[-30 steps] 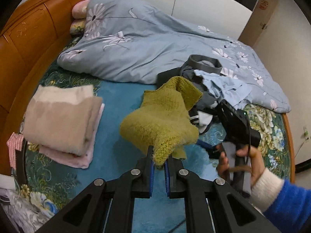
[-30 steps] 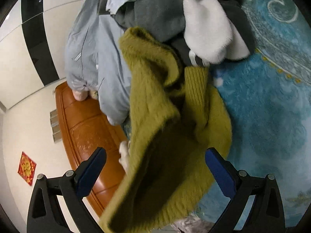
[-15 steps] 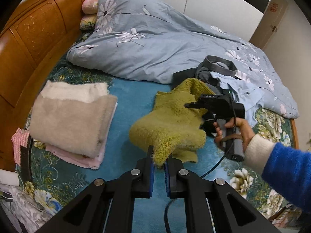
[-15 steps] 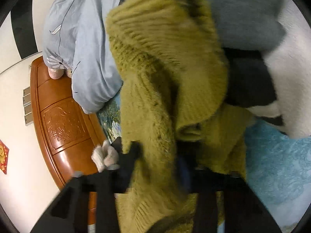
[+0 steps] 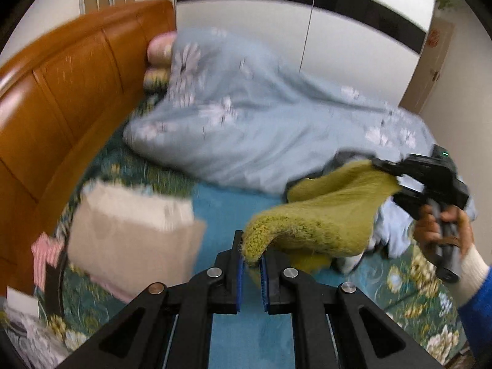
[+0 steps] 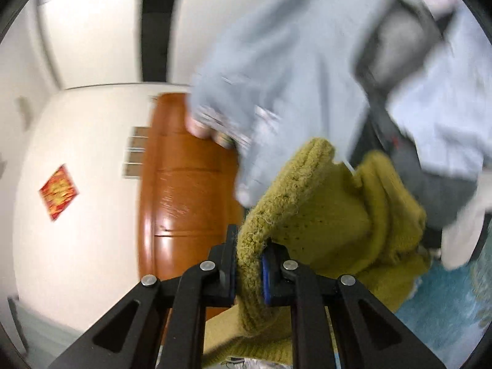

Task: Fold clothes
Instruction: 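Lift the sweater off the pile with both grippers, holding it spread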

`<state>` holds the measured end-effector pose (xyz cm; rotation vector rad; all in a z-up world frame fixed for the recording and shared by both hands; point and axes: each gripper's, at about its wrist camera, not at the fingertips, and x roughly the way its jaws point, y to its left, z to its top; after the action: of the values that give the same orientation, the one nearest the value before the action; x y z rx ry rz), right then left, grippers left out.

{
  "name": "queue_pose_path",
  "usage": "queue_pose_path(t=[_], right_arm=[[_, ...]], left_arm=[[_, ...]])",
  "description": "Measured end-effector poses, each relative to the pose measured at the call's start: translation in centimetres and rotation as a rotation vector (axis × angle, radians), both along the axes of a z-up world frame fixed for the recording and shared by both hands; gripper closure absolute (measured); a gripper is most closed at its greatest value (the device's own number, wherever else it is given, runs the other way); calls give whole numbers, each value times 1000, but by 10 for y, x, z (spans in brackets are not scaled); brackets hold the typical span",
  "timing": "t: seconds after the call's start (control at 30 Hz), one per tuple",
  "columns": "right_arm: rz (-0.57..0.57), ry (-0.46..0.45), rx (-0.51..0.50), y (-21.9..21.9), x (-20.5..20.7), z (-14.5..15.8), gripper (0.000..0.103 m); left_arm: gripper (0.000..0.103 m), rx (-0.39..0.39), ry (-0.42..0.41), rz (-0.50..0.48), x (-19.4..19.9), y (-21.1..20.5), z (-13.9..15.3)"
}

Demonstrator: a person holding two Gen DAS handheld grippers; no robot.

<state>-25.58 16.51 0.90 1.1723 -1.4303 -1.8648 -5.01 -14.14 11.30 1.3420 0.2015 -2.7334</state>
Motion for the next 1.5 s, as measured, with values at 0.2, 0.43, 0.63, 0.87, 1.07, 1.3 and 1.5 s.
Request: queue_pose_path(t=[0.2, 0.43, 0.63, 0.87, 1.07, 1.3, 1.5], right_arm=[[-20, 194, 94, 29, 30, 109, 90], [-74, 295, 93, 48, 108, 156, 90], [-143, 353, 110, 52, 181, 189, 90], [-290, 419, 128, 42, 294, 216, 90], [-407, 403, 134, 32, 421, 211, 90], [-421, 351, 272, 34, 469, 236, 90], [-402, 152, 253, 63, 402, 164, 90]], left_arm=[[94, -39, 150, -55, 6, 24, 63], [94, -48, 239, -100, 54, 43, 101], [94, -22, 275, -172, 101, 45, 112], [94, 40, 330, -300, 162, 43, 131], [94, 103, 334, -430, 237, 40, 132], [94, 115, 329, -525, 252, 52, 150], [94, 111, 122, -456, 184, 77, 84]])
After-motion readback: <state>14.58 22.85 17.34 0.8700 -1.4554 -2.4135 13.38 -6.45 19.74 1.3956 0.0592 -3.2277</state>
